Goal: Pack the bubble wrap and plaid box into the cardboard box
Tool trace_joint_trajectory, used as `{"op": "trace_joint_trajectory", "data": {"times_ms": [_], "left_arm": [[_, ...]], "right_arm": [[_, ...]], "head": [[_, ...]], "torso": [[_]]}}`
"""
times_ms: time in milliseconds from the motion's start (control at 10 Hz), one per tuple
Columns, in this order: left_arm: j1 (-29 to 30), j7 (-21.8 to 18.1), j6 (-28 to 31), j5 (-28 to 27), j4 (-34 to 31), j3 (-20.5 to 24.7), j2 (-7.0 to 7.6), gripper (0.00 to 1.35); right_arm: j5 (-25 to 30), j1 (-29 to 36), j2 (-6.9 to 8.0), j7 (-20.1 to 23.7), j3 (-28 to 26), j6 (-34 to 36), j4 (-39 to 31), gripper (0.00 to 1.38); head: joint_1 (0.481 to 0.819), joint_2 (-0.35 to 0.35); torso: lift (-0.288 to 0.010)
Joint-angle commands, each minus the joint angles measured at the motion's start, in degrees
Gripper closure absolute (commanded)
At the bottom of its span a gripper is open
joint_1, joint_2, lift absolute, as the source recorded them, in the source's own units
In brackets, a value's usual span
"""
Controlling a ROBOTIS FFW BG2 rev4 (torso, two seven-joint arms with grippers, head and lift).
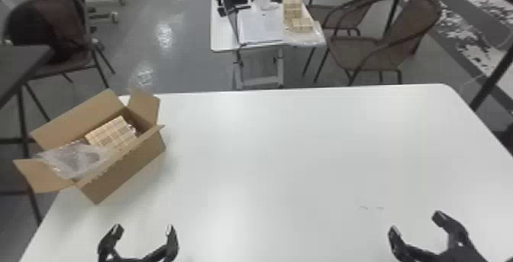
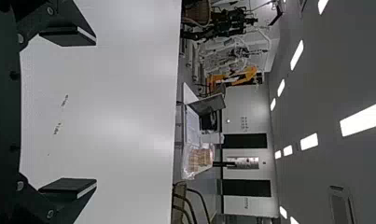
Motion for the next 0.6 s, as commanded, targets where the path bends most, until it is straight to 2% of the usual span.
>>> {"op": "trace_joint_trajectory", "data": {"times_ms": [0,500], "left_arm": [[0.03,0.00,-0.09,0.22,0.25,0.07,-0.29,0.17],[-0.41,-0.44,-0.09,0.92,0.77,-0.20,-0.20,0.17]], "right_arm": [[-0.13,-0.10,0.05,0.01,0.04,0.00,0.12,0.22],[-0.84,-0.19,0.05,0.01,0.04,0.00,0.38,0.22]], "head": [[0.695,0.075],[0.695,0.072]], "torso": [[-0.089],[-0.089]]}}
